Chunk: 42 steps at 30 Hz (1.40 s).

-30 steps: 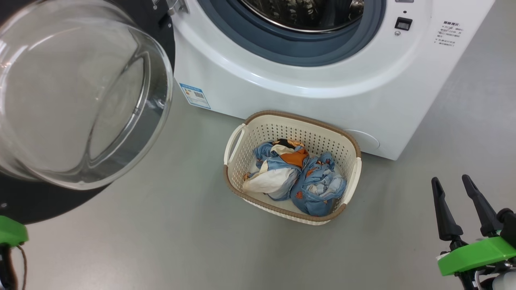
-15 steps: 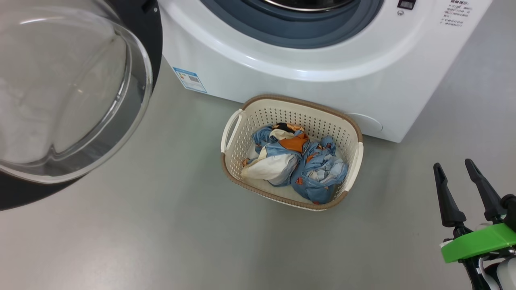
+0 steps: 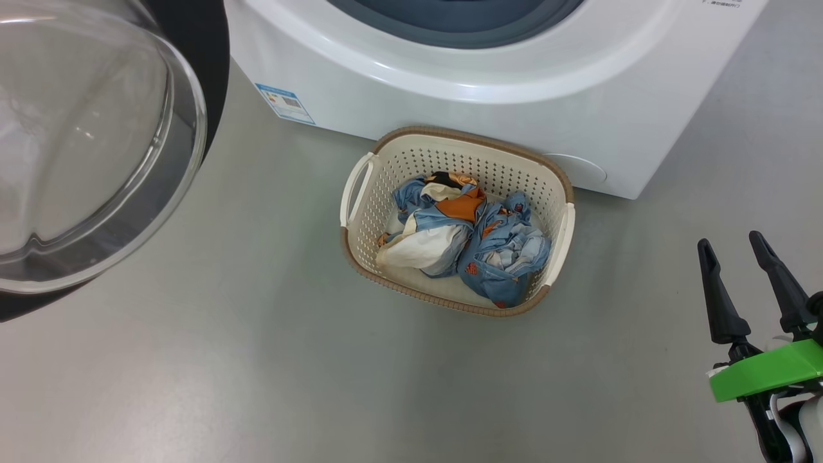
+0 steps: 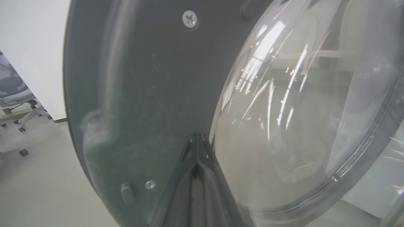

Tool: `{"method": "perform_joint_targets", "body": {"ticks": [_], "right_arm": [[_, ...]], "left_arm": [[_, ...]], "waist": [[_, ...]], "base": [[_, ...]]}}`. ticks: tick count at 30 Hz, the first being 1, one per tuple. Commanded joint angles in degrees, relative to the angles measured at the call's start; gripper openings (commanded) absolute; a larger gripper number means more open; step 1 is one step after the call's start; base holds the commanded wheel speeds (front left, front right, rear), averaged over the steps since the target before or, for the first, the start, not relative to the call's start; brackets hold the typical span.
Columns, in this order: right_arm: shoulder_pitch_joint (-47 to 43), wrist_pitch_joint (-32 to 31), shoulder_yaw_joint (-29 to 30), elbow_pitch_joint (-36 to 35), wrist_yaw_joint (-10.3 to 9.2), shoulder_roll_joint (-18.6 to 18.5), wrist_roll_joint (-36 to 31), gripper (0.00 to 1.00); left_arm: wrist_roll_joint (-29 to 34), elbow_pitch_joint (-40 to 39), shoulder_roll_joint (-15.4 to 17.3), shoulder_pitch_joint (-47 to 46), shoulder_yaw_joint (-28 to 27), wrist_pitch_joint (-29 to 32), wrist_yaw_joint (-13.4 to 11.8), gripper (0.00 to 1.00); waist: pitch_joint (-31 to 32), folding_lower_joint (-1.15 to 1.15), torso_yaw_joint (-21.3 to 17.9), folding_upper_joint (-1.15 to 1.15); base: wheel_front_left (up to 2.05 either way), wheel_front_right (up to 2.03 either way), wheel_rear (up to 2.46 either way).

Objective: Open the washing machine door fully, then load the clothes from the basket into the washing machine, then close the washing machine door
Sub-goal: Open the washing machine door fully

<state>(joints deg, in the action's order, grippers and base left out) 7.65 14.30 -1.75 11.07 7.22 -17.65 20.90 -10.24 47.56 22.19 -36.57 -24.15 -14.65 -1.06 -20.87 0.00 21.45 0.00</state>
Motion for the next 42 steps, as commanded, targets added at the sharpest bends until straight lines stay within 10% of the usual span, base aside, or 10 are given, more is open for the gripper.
{"method": "perform_joint_targets", "body": {"ticks": [1, 17, 27, 42], "right_arm": [[0.32, 0.7, -1.09, -1.21, 0.26, -0.47, -0.95, 1.0], [-1.72, 0.7, -1.52, 0.07, 0.26, 2.62, -0.47, 1.0], [-4.71, 0.7, -1.37, 0.3, 0.26, 3.71, 0.05, 1.0], [-7.23, 0.7, -0.49, -0.44, 0.26, 5.05, 0.25, 1.0]], "left_arm": [[0.91, -0.83, 4.05, -1.02, -1.84, -0.35, 0.09, 0.0], [3.51, -6.47, 0.54, 7.18, -3.15, -0.35, 3.63, 0.0], [3.1, -13.85, -3.22, 14.45, -5.06, -0.35, 7.3, 0.98], [-2.14, -24.63, -8.35, 22.12, 3.77, -0.35, 8.53, 1.0]], "waist": [[0.42, 0.0, 0.06, 0.0], [8.01, 0.0, 0.51, 0.0], [13.58, 0.0, 0.2, 0.0], [16.69, 0.0, -3.08, 0.0]], "base": [[0.0, 0.0, 0.0], [0.0, 0.0, 0.0], [0.0, 0.0, 0.0], [0.0, 0.0, 0.0]]}}
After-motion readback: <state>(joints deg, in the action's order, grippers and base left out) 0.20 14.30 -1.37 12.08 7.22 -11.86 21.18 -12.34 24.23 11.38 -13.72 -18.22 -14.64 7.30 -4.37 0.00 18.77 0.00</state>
